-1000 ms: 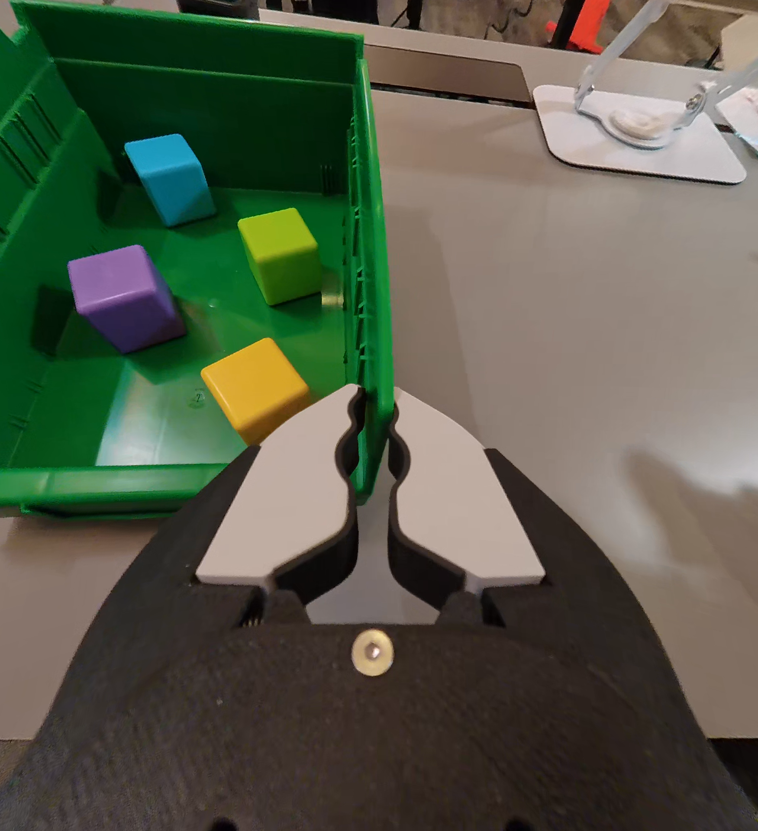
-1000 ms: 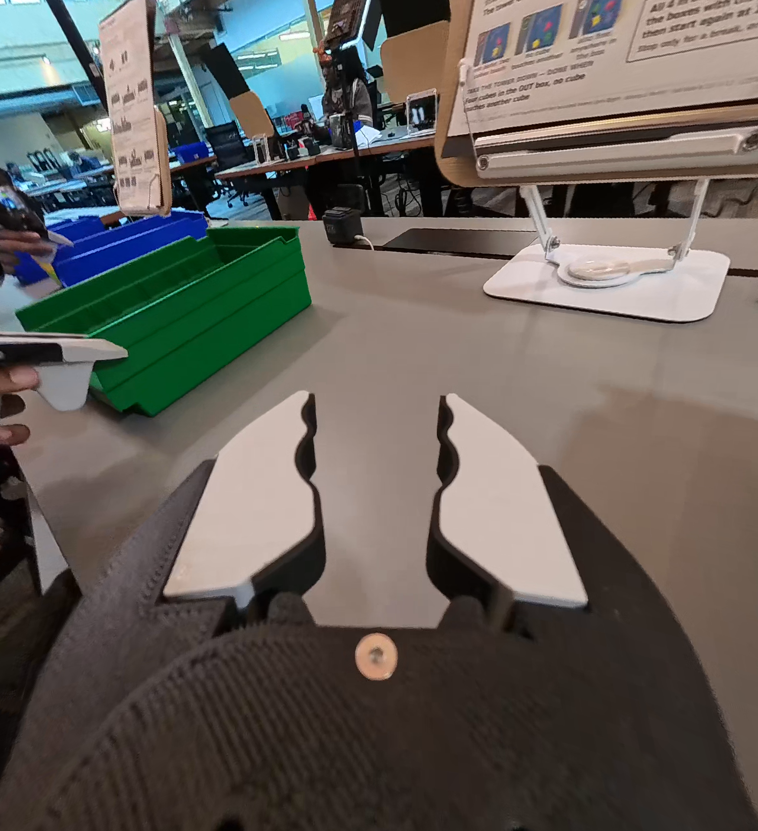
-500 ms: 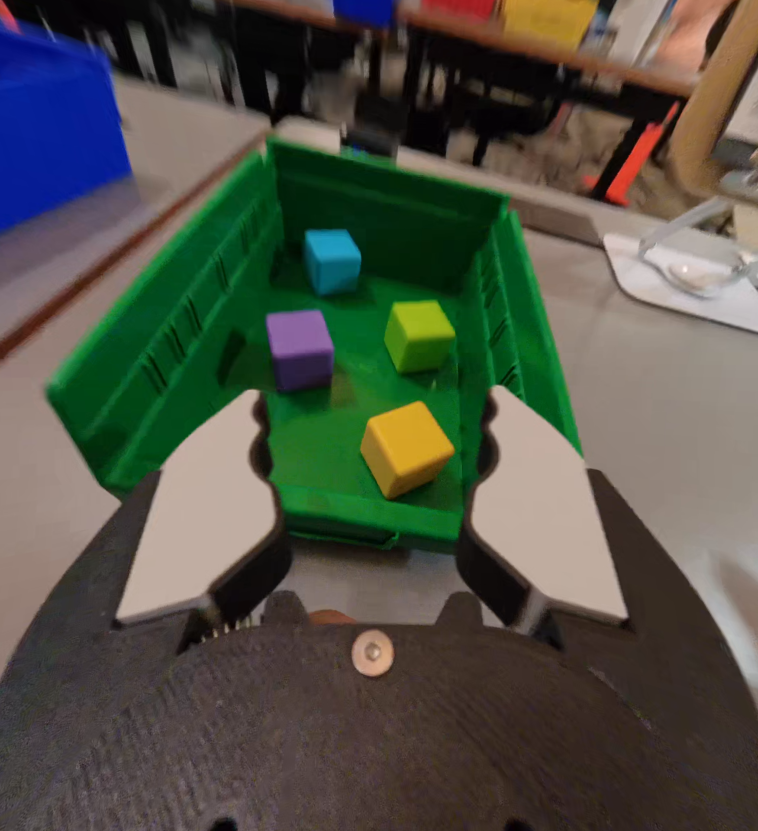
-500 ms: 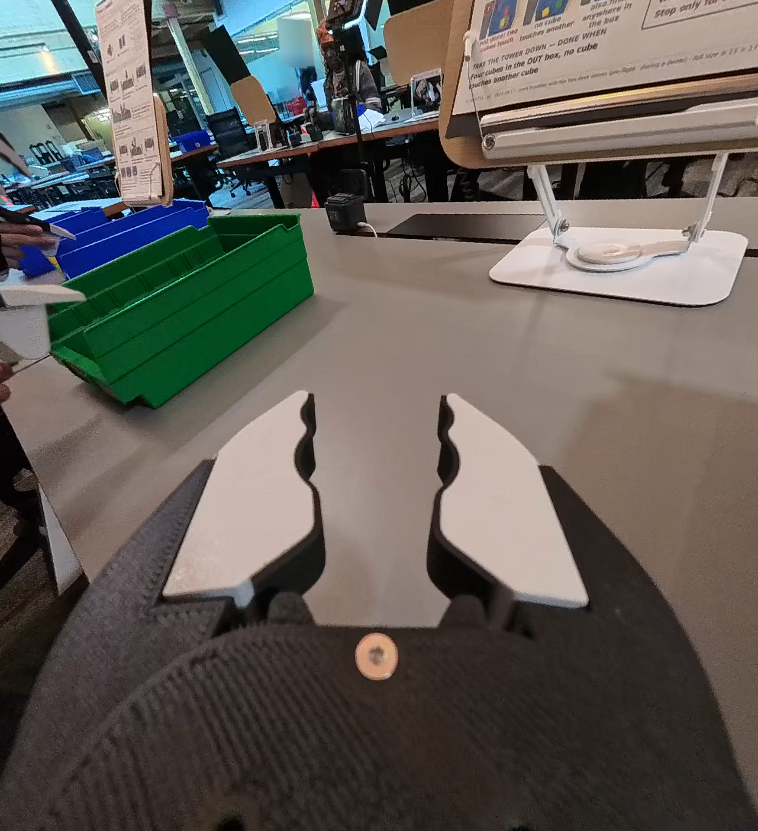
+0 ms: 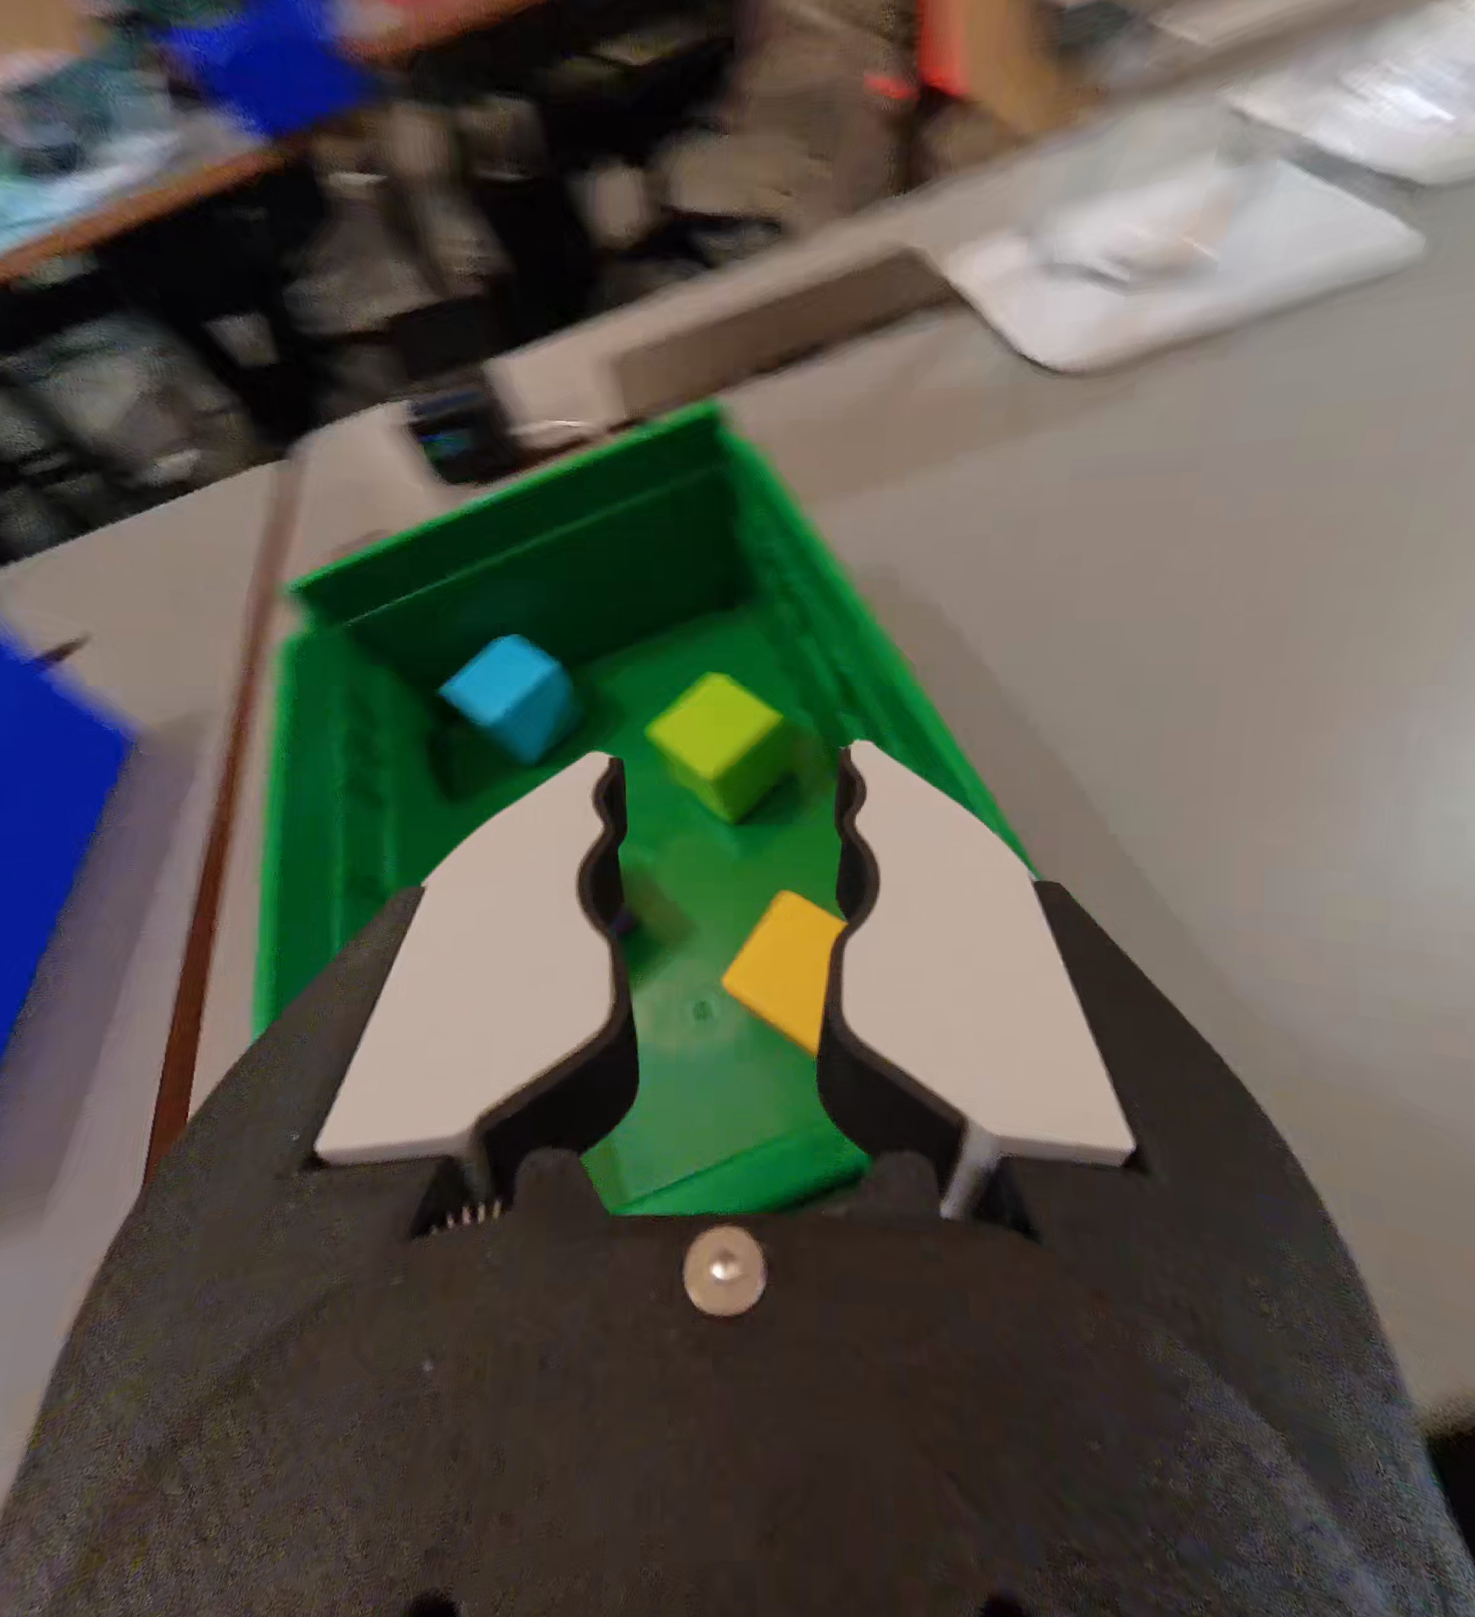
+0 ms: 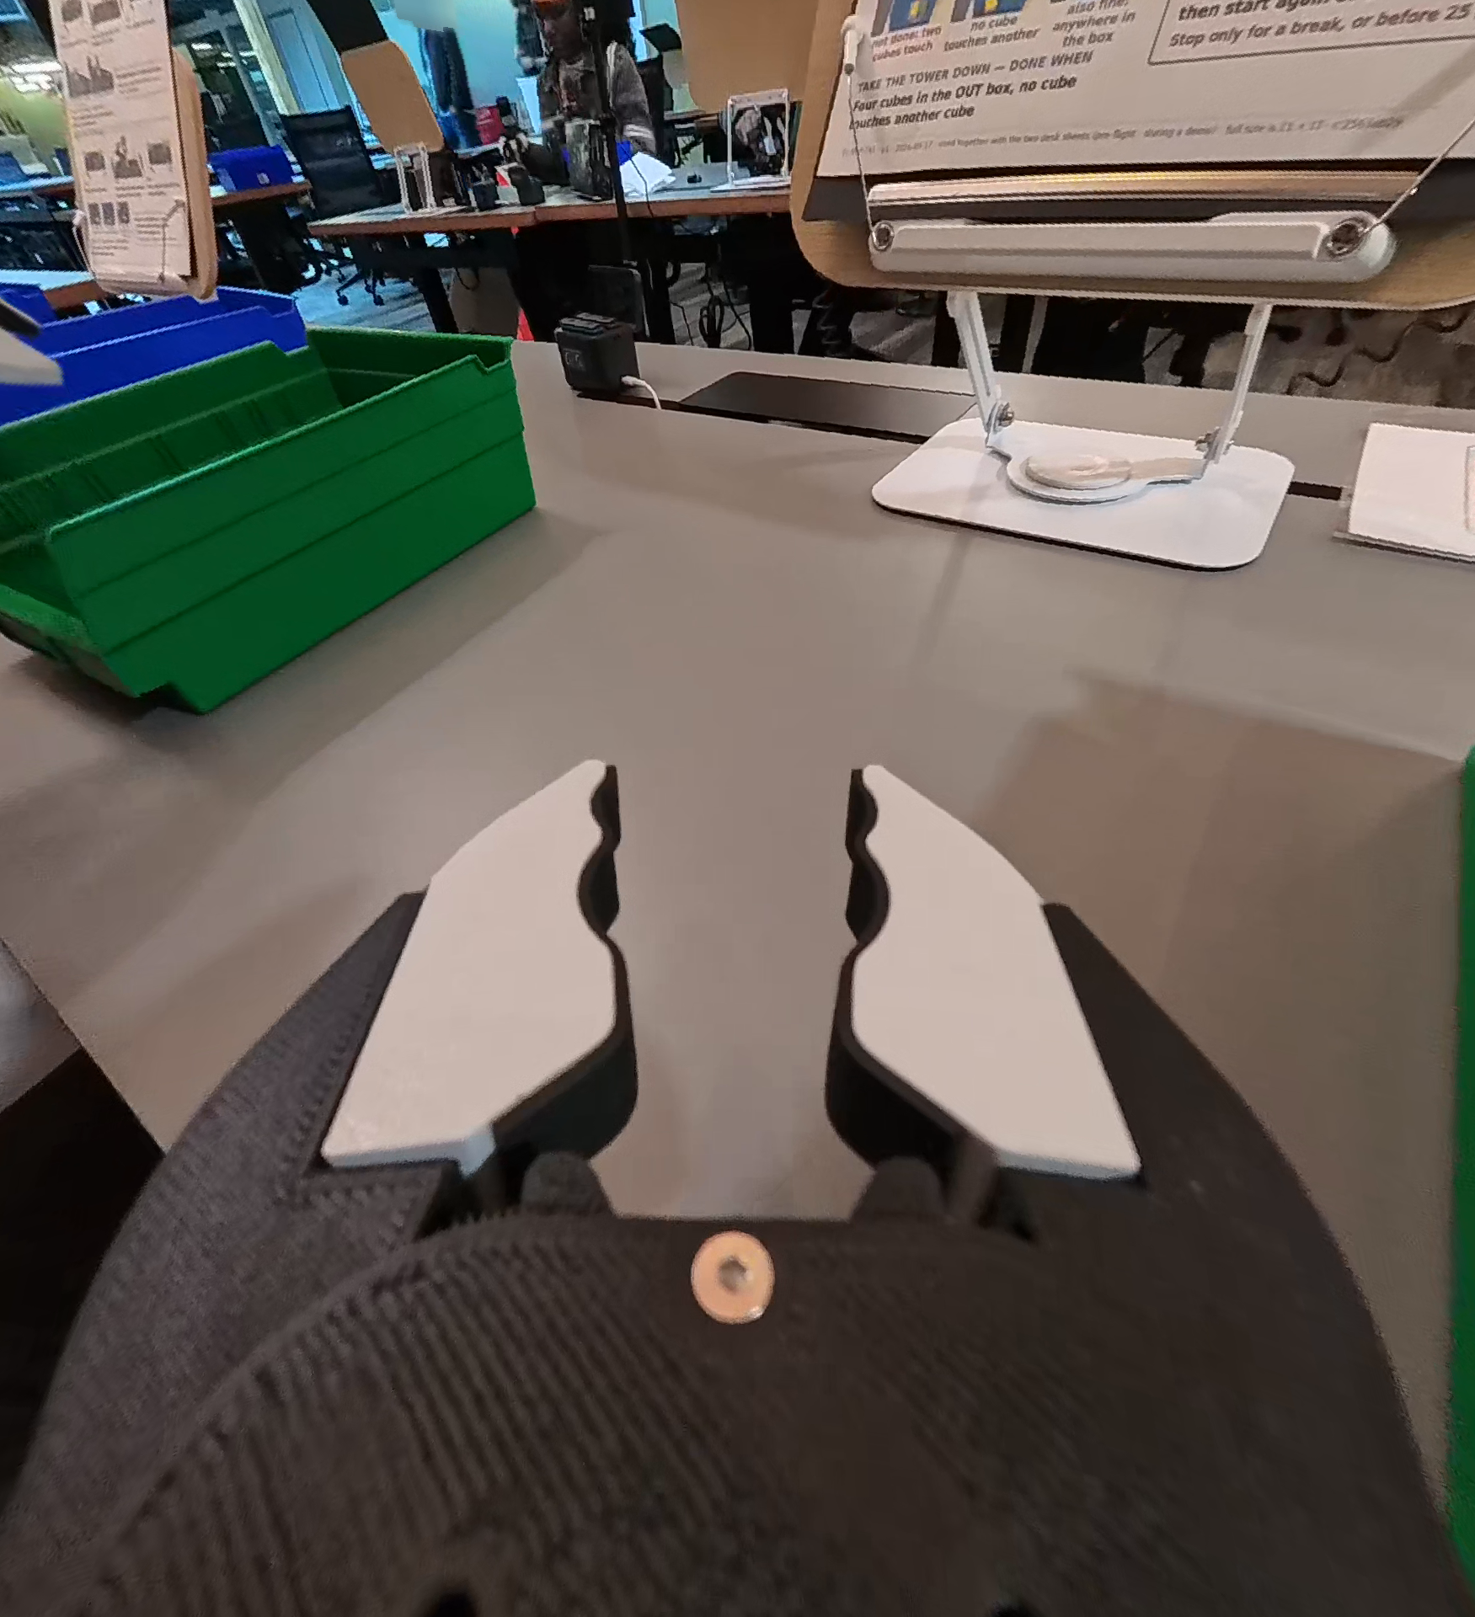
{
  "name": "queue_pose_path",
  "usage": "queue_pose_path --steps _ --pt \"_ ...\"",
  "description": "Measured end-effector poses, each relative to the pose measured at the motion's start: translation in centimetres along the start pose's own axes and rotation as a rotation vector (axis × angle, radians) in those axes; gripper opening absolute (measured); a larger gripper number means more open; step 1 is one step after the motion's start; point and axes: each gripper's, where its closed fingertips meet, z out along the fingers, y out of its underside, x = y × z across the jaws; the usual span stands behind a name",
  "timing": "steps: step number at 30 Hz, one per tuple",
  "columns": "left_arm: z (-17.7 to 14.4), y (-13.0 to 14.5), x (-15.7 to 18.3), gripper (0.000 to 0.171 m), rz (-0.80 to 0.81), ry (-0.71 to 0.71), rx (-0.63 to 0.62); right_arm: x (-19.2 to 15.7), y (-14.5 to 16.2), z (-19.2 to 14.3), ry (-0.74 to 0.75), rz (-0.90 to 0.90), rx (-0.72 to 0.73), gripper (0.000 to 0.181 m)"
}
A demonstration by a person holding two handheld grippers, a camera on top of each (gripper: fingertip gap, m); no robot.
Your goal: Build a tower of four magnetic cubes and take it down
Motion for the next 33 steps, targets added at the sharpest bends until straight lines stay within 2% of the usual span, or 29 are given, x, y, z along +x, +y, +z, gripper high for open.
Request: queue_pose_path --steps 2,3,6,12,15,18,21,24,26,28,31,33 --pt "-0.2 1.6 2.9 0.053 0.207 0.264 -0.171 -0.1 0.3 -0.1 -0.008 0.014 -0.007 0.050" --pt "-0.2 2.8 3.2 0.063 0.307 0.315 -0.261 -0.2 0.4 -0.1 -0.016 0.026 -0.013 0.050" --pt "1.3 5.6 1.9 0.062 0.529 0.335 -0.426 -0.6 0.6 0.0 -0.035 0.055 -0.021 0.050" --pt "3.7 8.7 2.9 0.059 0.515 0.548 -0.591 -0.5 1.1 0.4 -0.039 0.092 -0.033 0.048" --pt "4.3 10.4 2.1 0.061 0.536 0.535 -0.682 -0.1 1.1 0.5 -0.034 0.106 -0.028 0.047" --pt "4.3 11.3 2.9 0.051 0.536 0.602 -0.687 0.4 1.1 0.5 -0.033 0.125 -0.029 0.047" --pt "3.5 11.4 2.9 0.049 0.594 0.673 -0.681 0.4 0.9 0.4 -0.054 0.167 -0.021 0.045" --pt "2.7 8.8 1.2 0.049 0.654 0.625 -0.635 0.1 0.6 0.3 -0.098 0.218 -0.010 0.044" --pt "1.8 4.9 0.4 0.049 0.682 0.564 -0.551 -0.3 0.5 0.2 -0.127 0.236 -0.007 0.043" --pt "0.4 0.1 1.1 0.049 0.711 0.540 -0.450 -0.6 0.3 0.2 -0.149 0.231 -0.007 0.043" --pt "-1.3 -6.6 5.1 0.049 0.781 0.580 -0.308 -1.4 0.1 0.1 -0.173 0.170 -0.013 0.043" --pt "-1.5 -8.9 9.5 0.049 0.836 0.670 -0.282 -1.8 -0.3 -0.2 -0.173 0.109 -0.006 0.042"
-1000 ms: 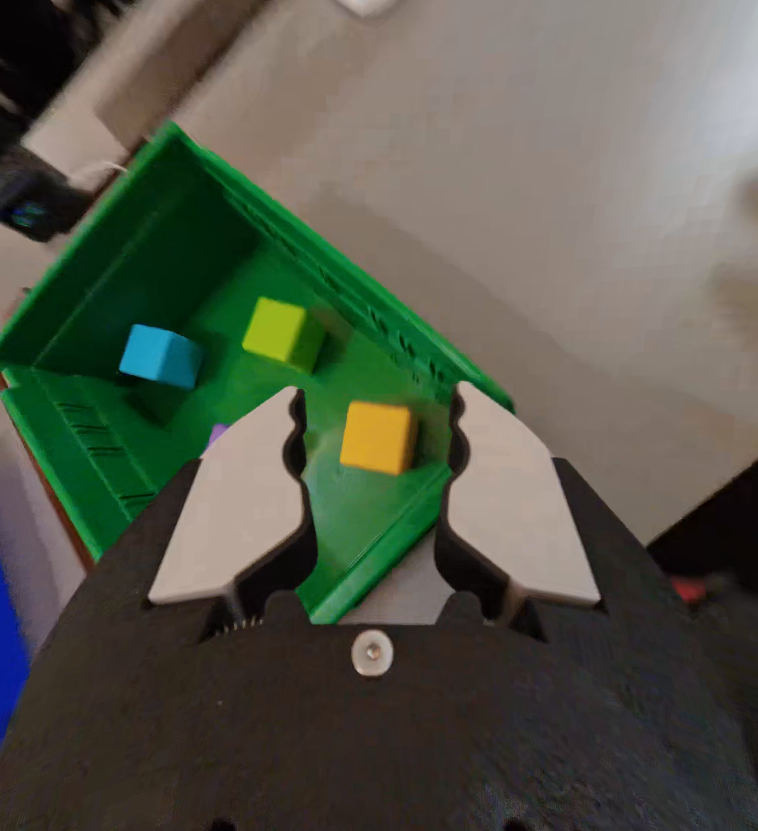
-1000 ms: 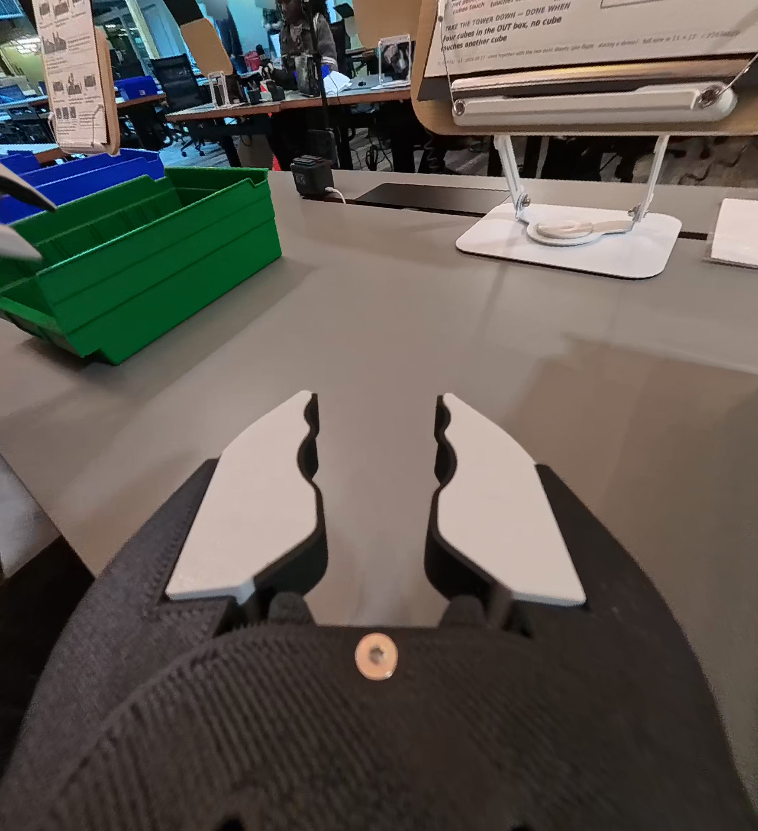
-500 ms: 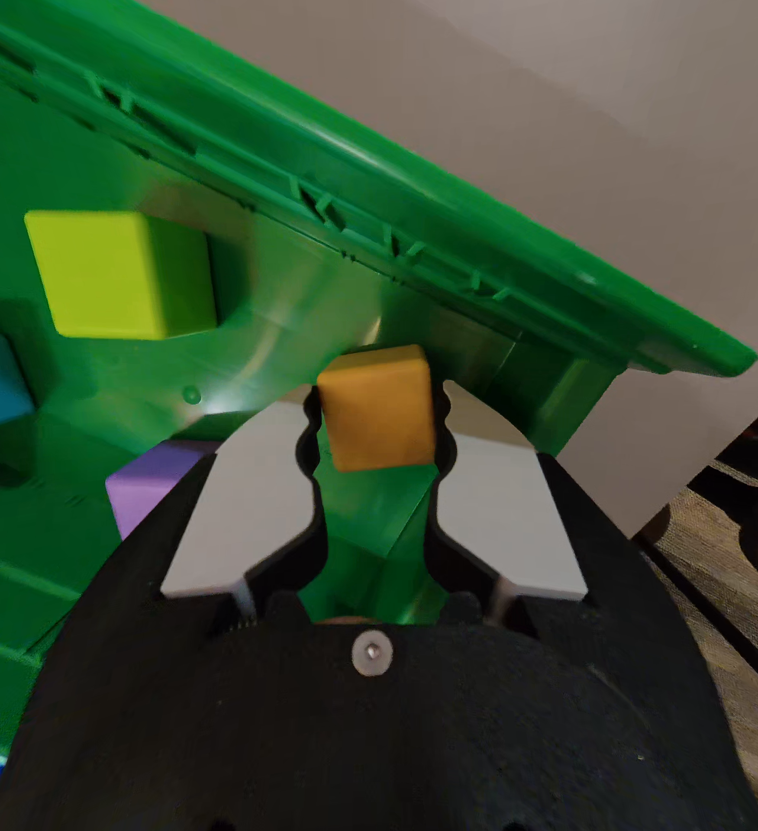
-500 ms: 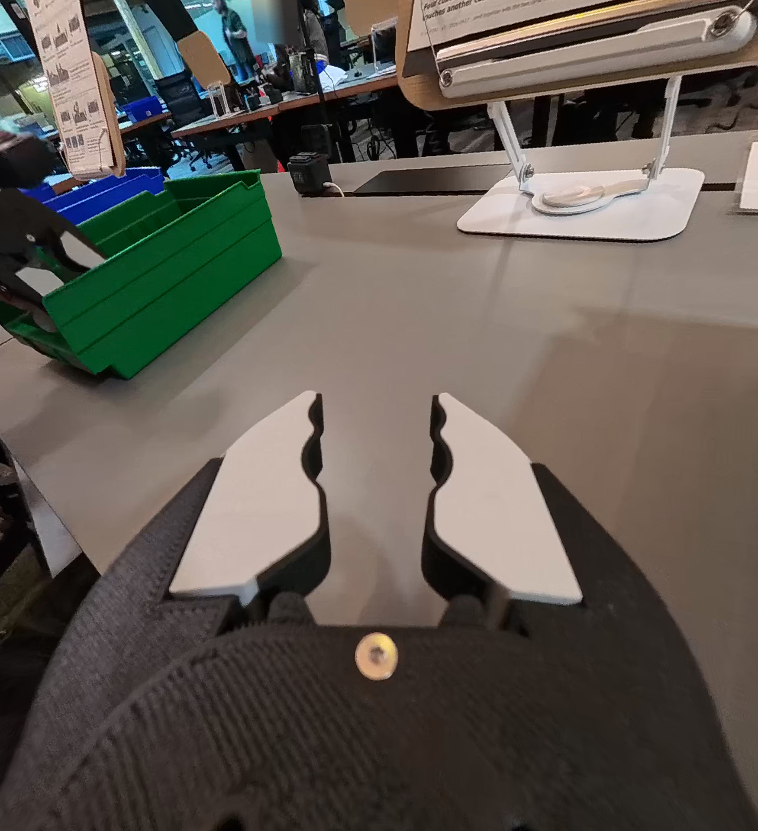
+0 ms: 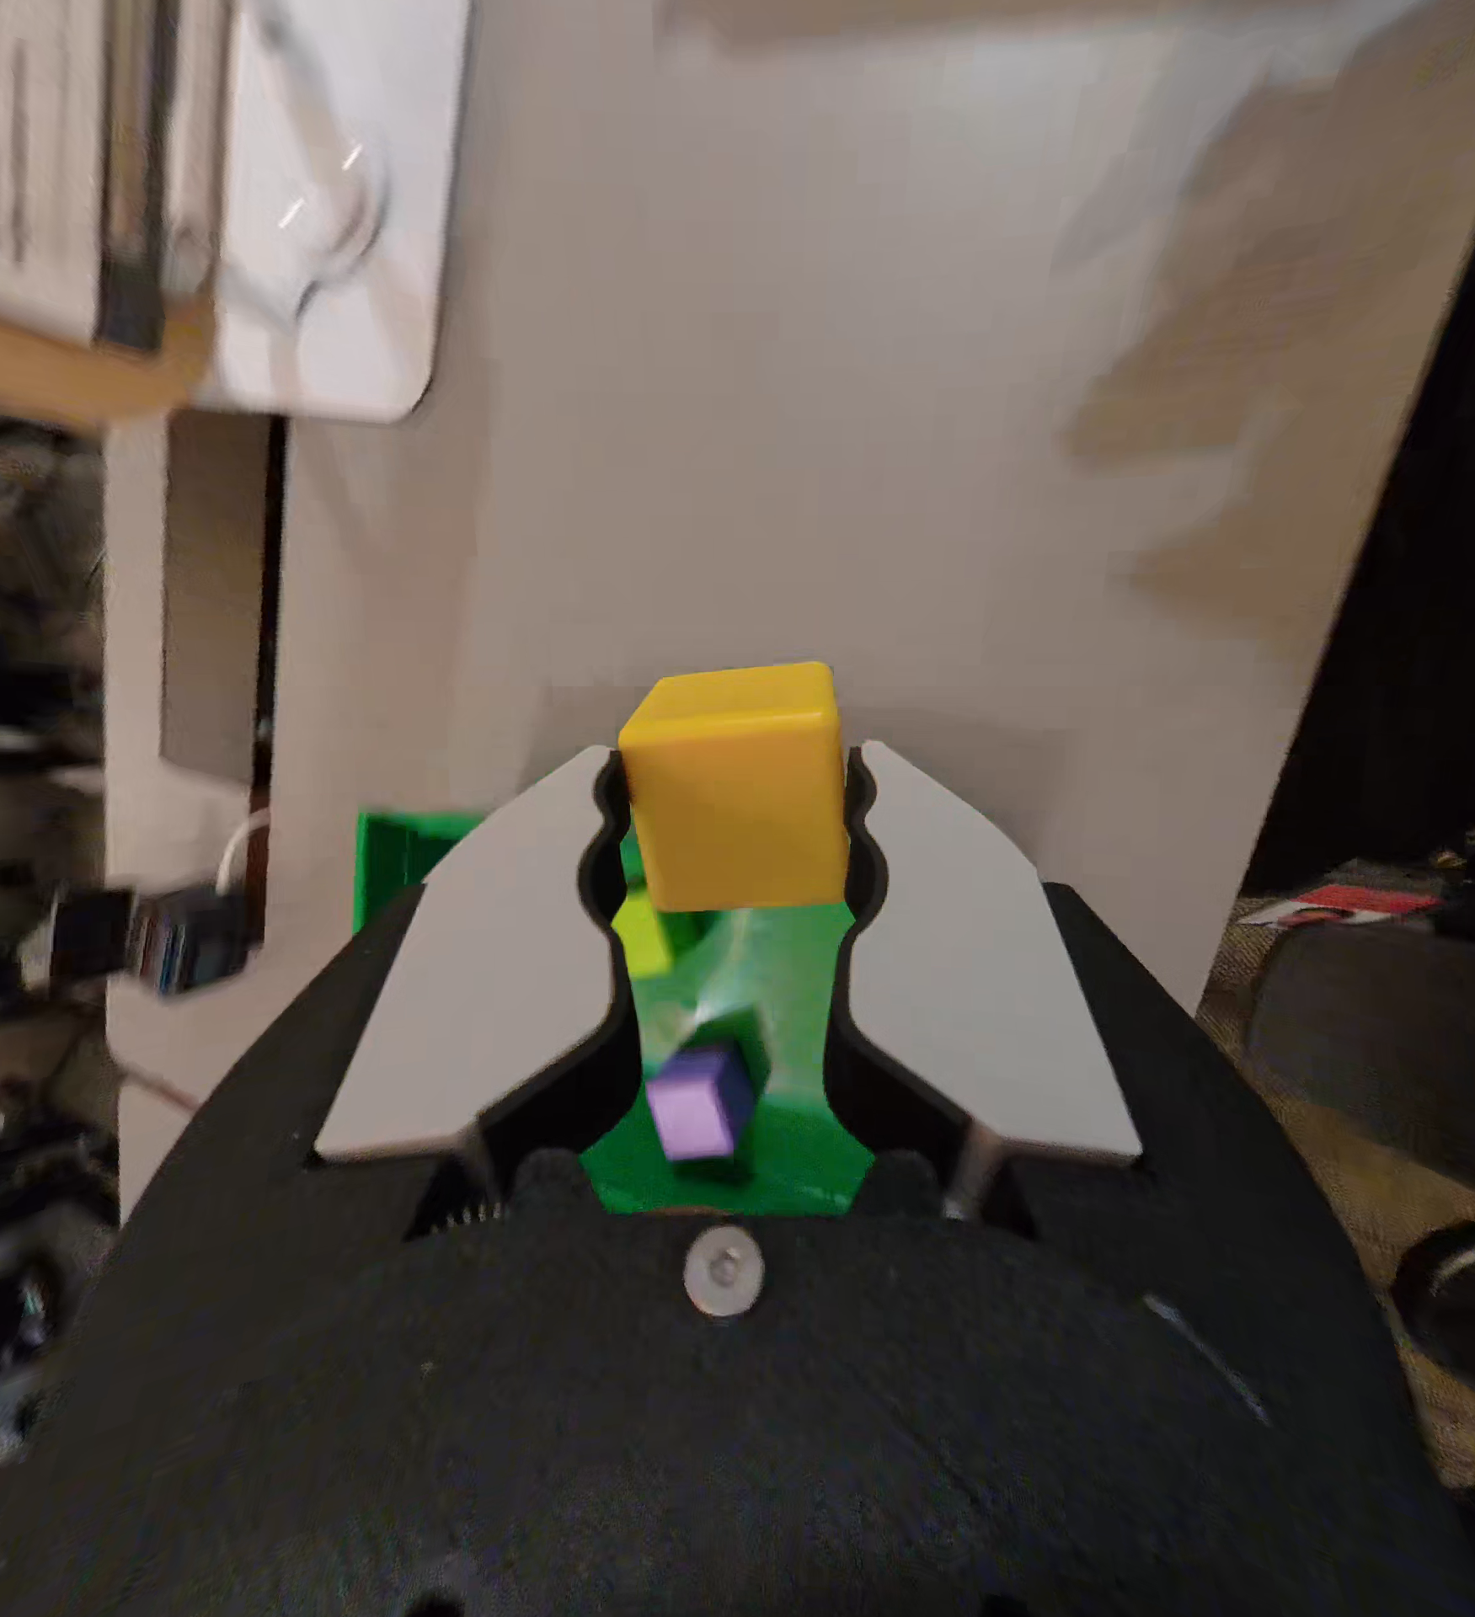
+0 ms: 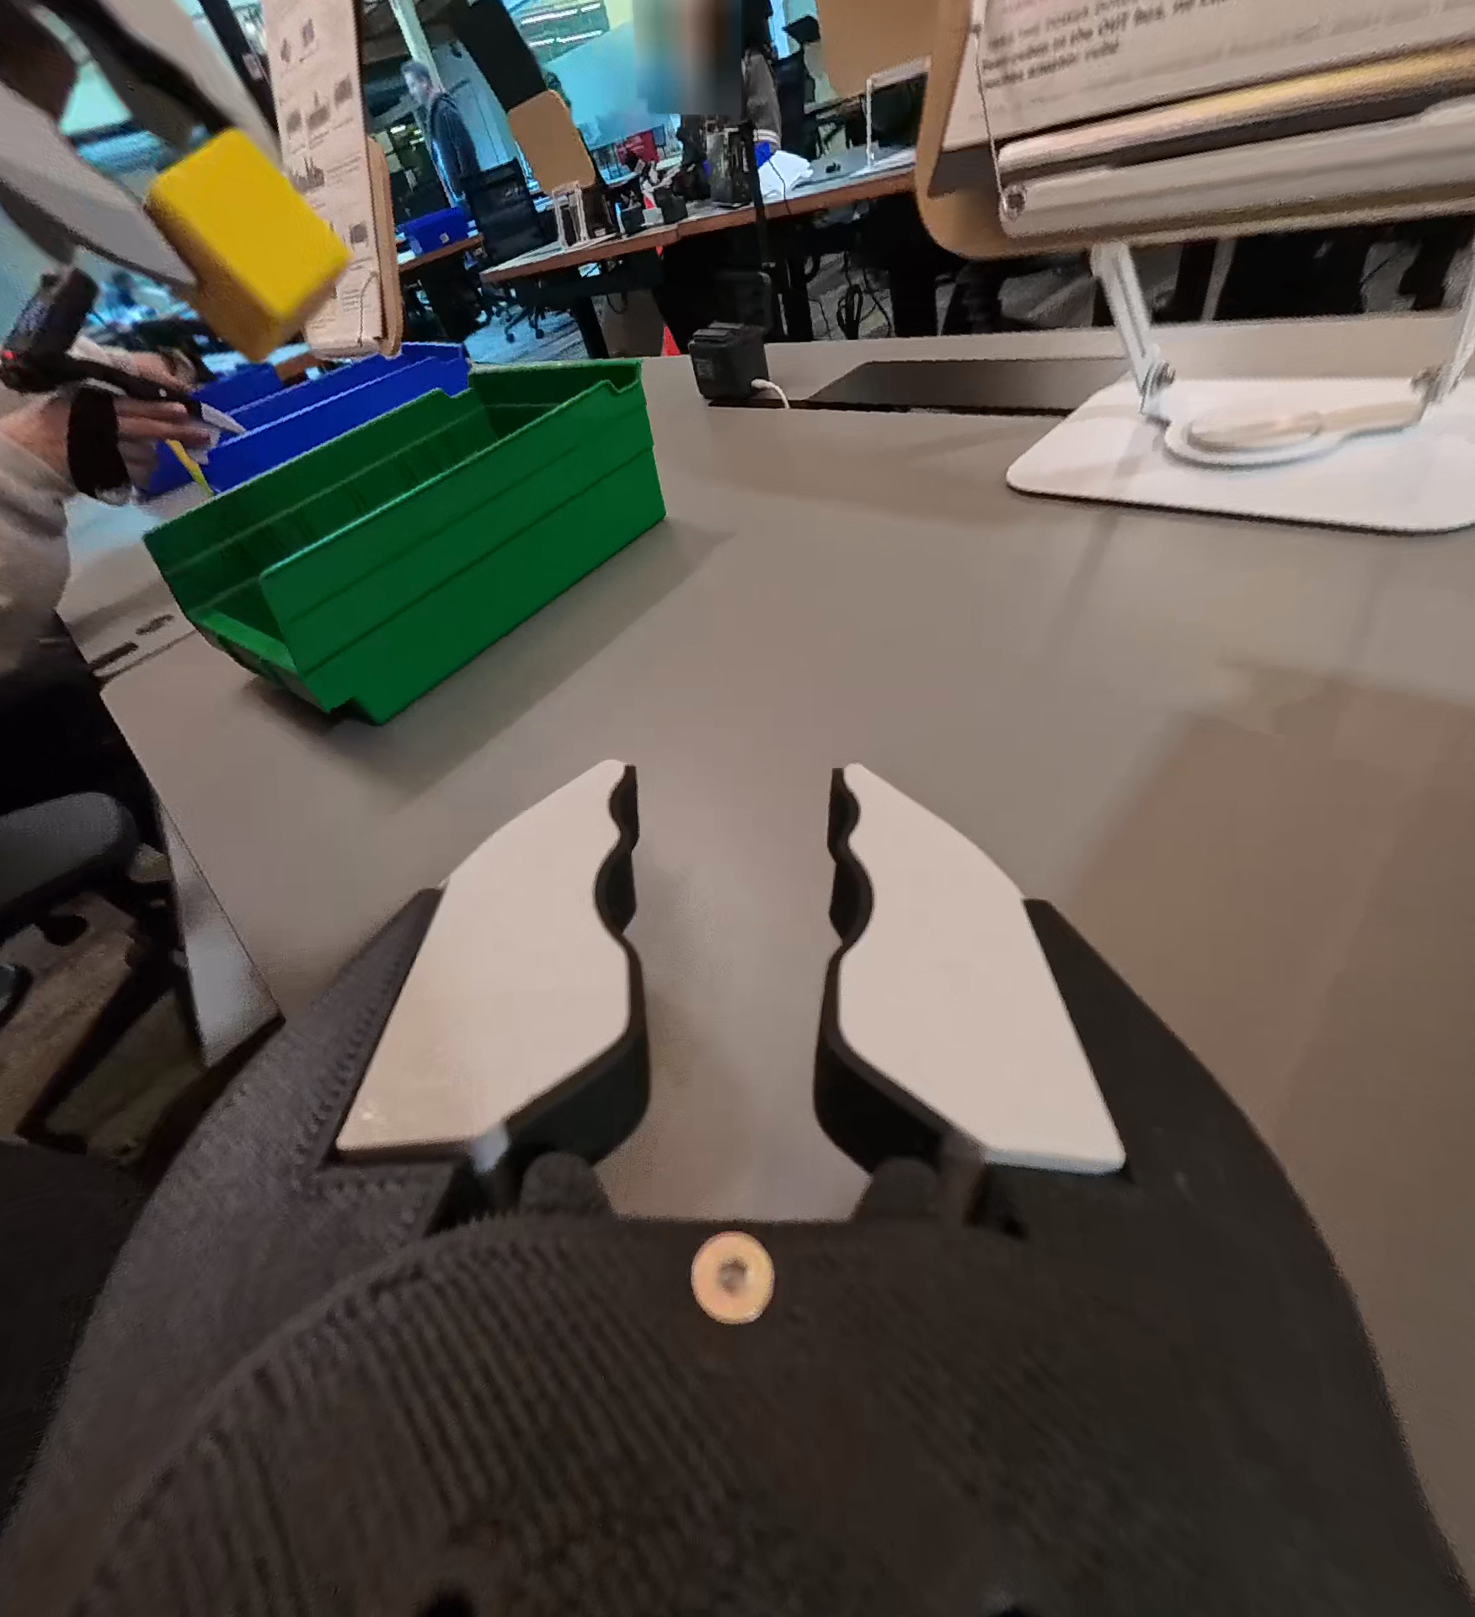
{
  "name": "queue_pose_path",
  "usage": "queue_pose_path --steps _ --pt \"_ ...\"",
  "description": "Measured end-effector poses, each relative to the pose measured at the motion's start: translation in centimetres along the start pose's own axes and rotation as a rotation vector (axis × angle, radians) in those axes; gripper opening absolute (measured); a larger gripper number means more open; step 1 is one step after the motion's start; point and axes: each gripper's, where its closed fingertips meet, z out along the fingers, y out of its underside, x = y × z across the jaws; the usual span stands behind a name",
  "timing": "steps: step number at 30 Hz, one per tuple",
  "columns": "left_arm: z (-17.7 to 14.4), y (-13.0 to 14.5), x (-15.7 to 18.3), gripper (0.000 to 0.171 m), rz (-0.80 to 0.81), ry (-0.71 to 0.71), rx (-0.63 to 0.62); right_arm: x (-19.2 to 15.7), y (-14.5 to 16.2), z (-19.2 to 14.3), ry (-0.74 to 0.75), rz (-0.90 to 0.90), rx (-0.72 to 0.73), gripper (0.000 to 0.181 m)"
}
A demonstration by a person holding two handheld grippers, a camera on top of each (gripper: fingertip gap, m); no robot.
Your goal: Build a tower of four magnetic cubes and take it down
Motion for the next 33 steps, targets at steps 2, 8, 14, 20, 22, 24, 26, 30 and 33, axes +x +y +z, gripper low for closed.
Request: queue_pose_path --steps 2,8,14,20,22,24,26,30,33 --pt "2.7 -3.6 1.1 0.049 0.079 0.073 -0.013 -0.2 -0.5 -0.5 0.011 -0.061 0.015 0.041" --pt "15.2 -11.6 4.0 0.049 0.193 0.273 0.004 0.9 -0.2 -1.5 0.034 -0.073 0.011 0.039" --pt "23.1 -13.8 5.1 0.049 0.207 0.348 -0.059 1.6 0.3 -2.6 0.036 0.013 0.005 0.039" --pt "24.8 -13.5 4.8 0.048 0.271 0.328 -0.127 2.2 1.2 -3.4 0.083 0.004 -0.025 0.039" --pt "24.9 -13.8 5.1 0.048 0.271 0.346 -0.109 2.4 1.3 -3.5 0.094 0.005 -0.030 0.039" --pt "25.1 -13.7 5.1 0.049 0.267 0.353 -0.114 2.5 1.5 -3.6 0.100 0.010 -0.036 0.039" --pt "25.4 -13.3 4.9 0.048 0.265 0.338 -0.138 2.6 1.6 -3.5 0.101 0.014 -0.042 0.039" --pt "26.0 -13.1 4.9 0.049 0.262 0.326 -0.140 2.6 1.7 -3.4 0.095 0.024 -0.052 0.039" --pt "25.9 -13.3 5.2 0.049 0.225 0.350 -0.131 2.5 1.9 -3.3 0.085 0.035 -0.059 0.039"
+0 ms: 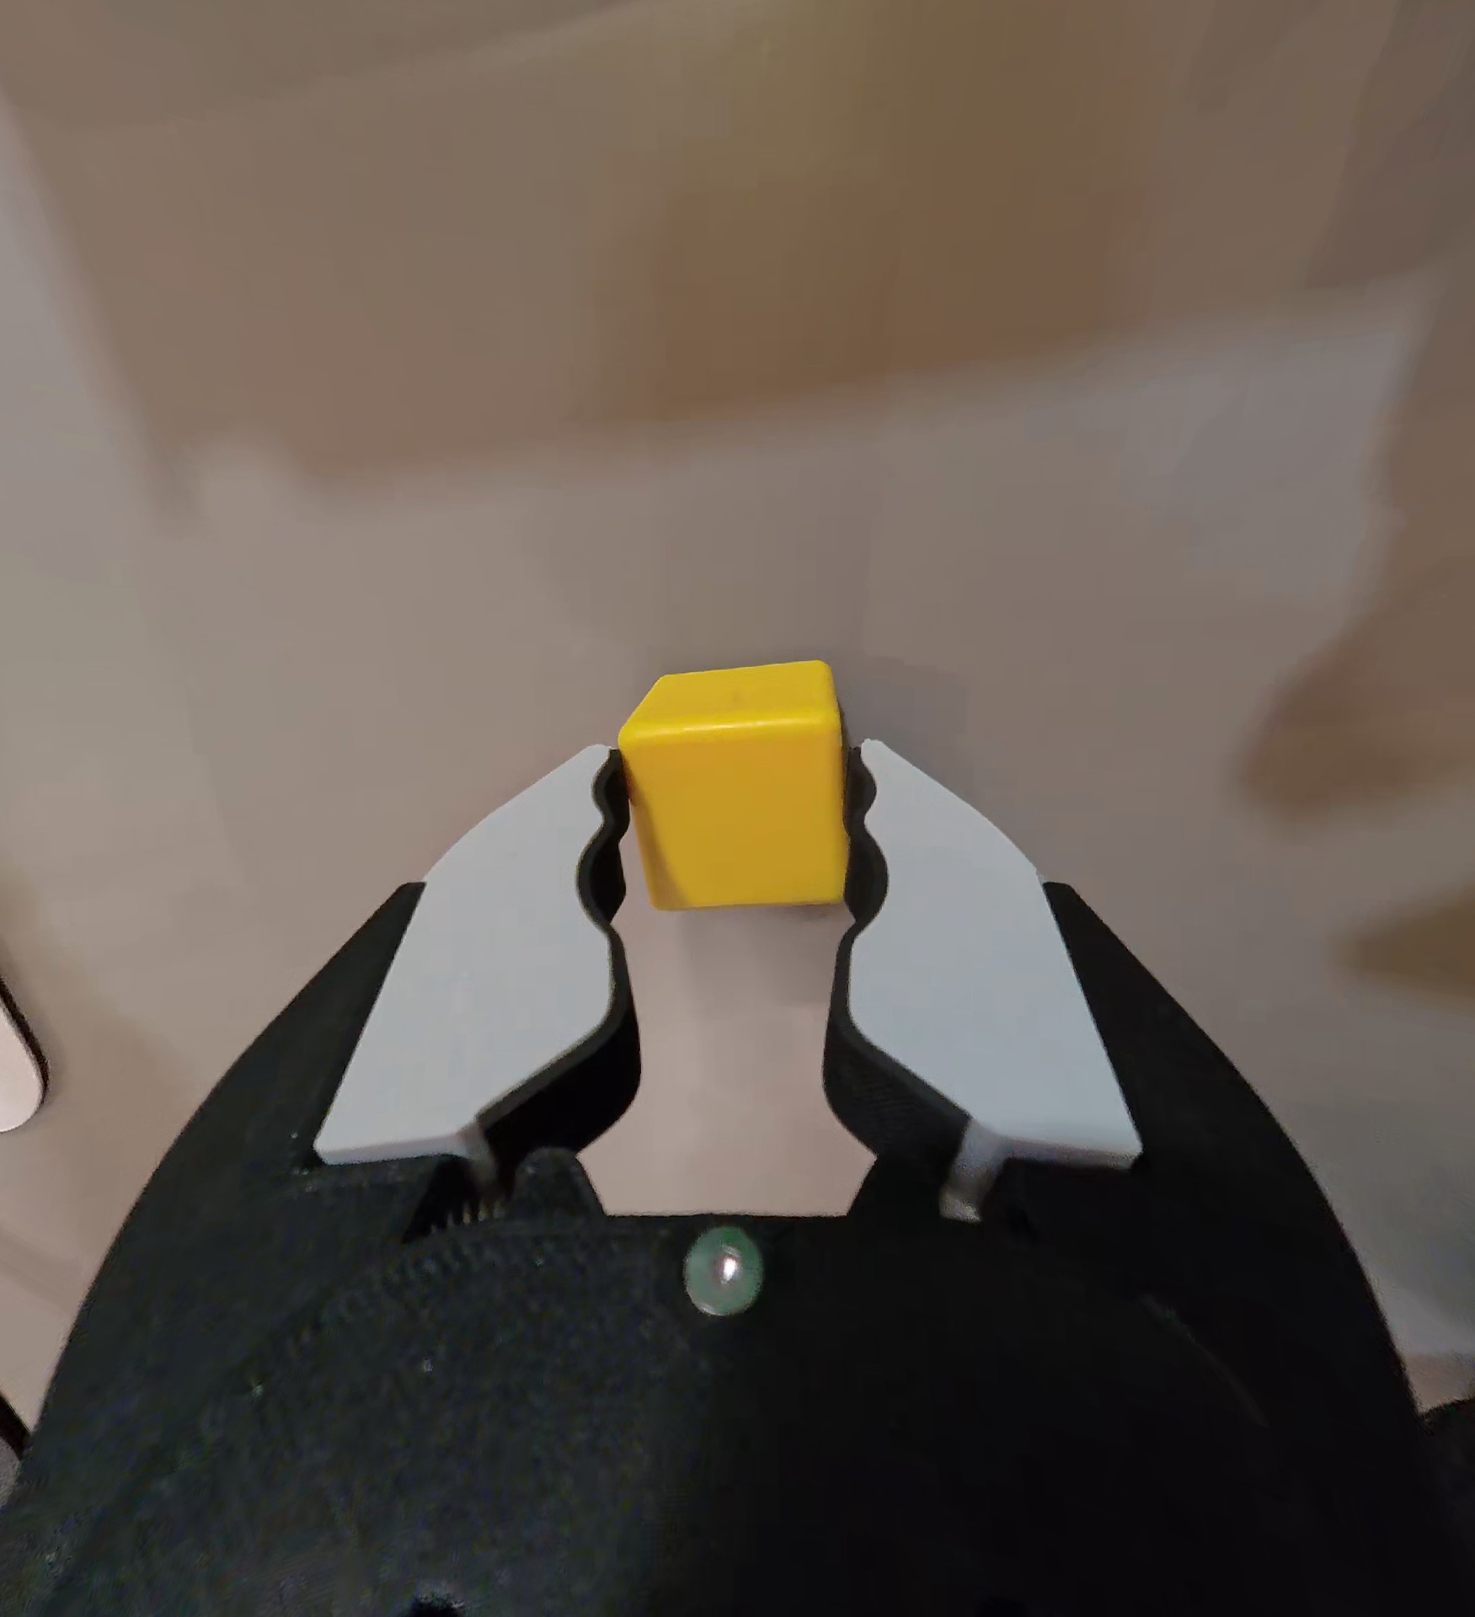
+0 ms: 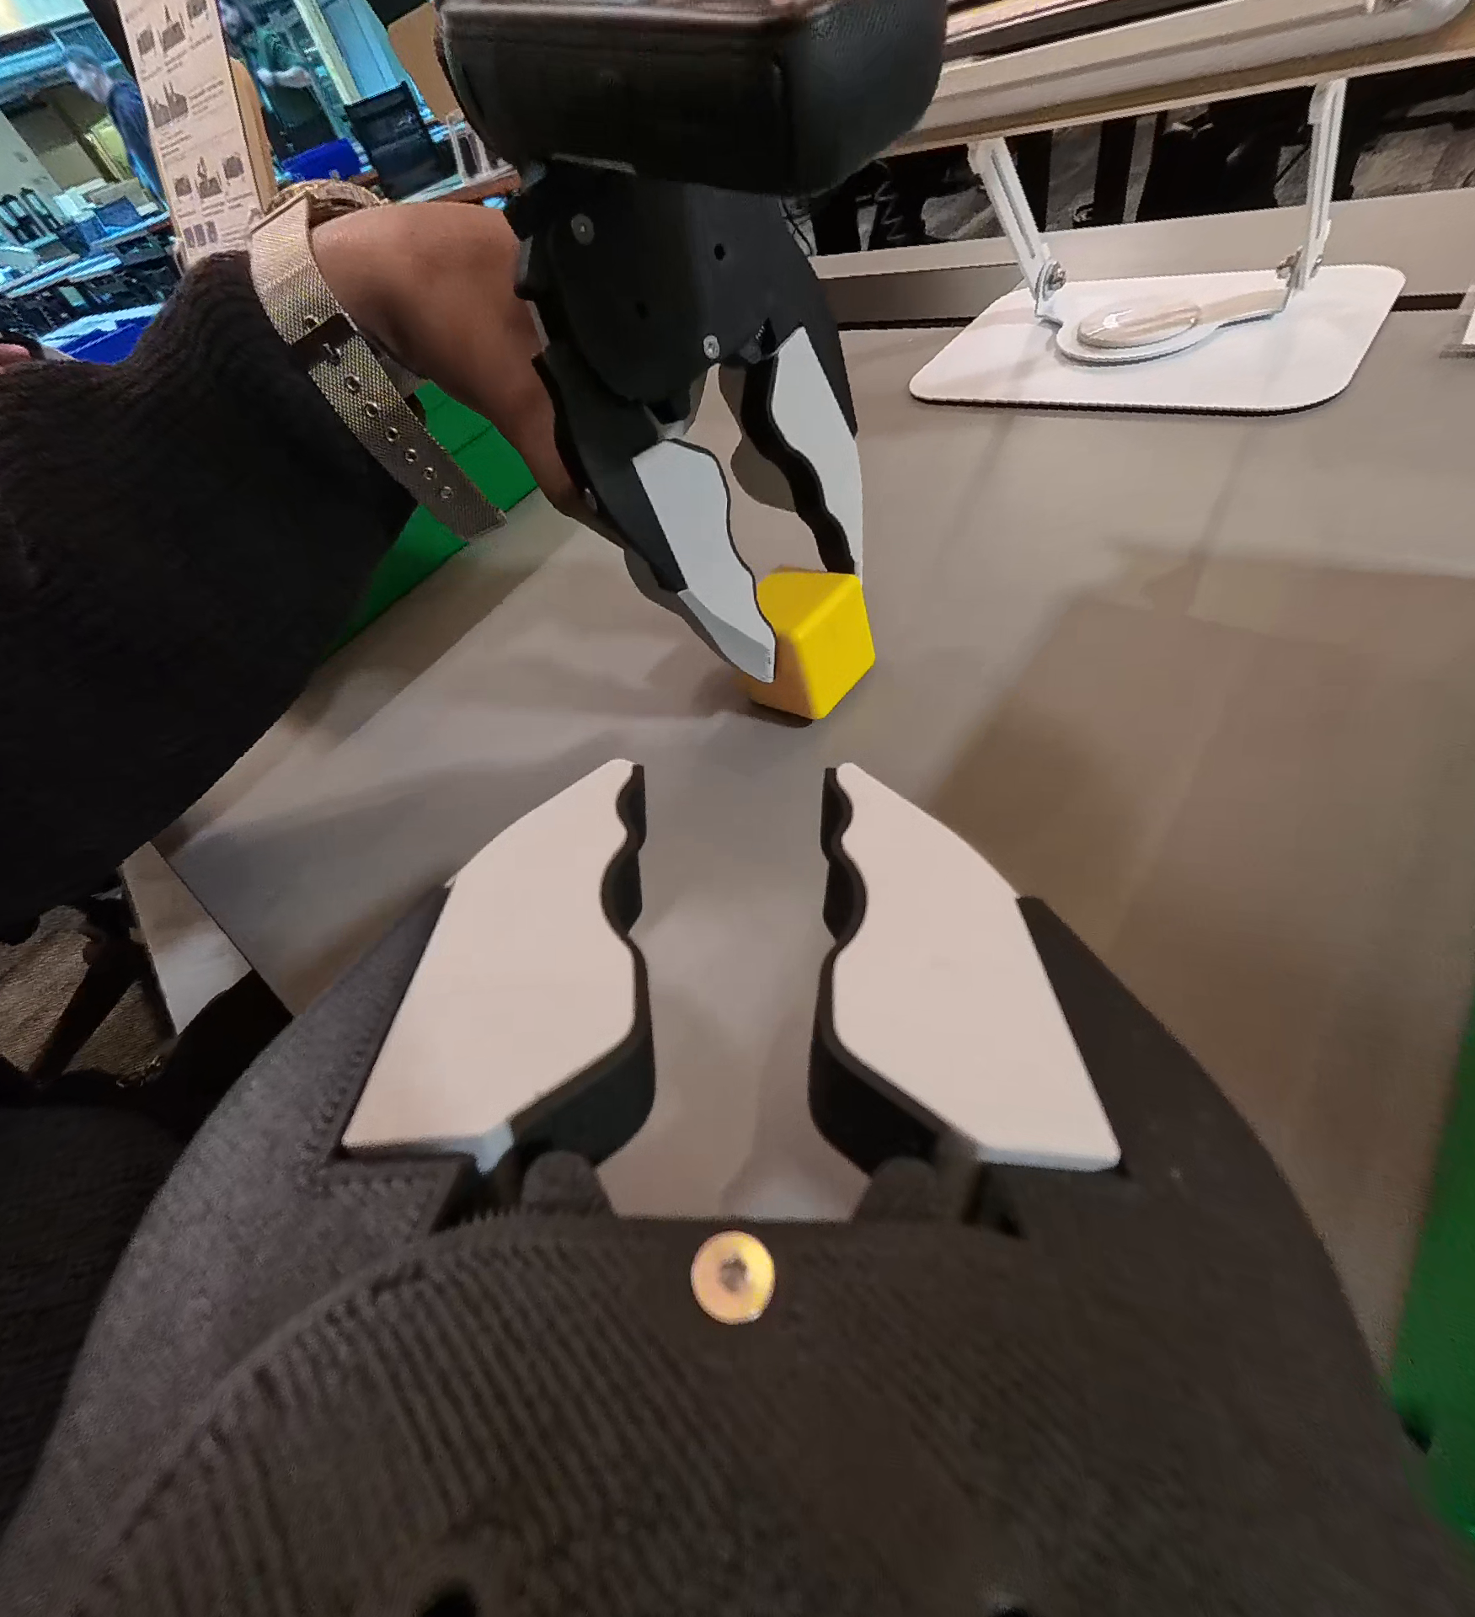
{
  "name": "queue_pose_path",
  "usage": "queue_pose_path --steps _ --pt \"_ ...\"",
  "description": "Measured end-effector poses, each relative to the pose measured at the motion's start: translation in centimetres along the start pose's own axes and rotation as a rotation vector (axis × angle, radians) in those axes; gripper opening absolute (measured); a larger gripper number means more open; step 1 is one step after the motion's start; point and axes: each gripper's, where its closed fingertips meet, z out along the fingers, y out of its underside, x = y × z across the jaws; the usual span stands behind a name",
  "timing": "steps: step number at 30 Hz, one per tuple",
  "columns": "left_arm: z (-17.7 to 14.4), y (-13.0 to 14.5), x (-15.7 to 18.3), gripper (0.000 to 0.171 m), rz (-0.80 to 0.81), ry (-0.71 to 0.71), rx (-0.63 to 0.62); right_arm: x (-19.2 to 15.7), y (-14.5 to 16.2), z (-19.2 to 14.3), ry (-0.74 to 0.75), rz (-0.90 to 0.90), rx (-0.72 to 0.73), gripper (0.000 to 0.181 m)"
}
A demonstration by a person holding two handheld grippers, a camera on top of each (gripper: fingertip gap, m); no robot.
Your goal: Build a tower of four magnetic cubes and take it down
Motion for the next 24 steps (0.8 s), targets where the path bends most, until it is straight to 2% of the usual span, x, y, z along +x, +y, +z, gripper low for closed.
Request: queue_pose_path --steps 15,19,24 --pt "0.2 -0.6 0.4 0.051 -0.032 0.003 0.023 0.4 -0.4 -0.3 -0.079 0.212 0.024 0.040" --pt "-0.3 -1.1 0.6 0.057 -0.006 0.000 0.064 0.1 -0.3 -0.2 -0.093 0.206 0.018 0.039" --pt "-0.2 -0.5 0.5 0.059 -0.018 -0.003 0.037 0.0 -0.1 -0.1 -0.093 0.194 0.008 0.039"
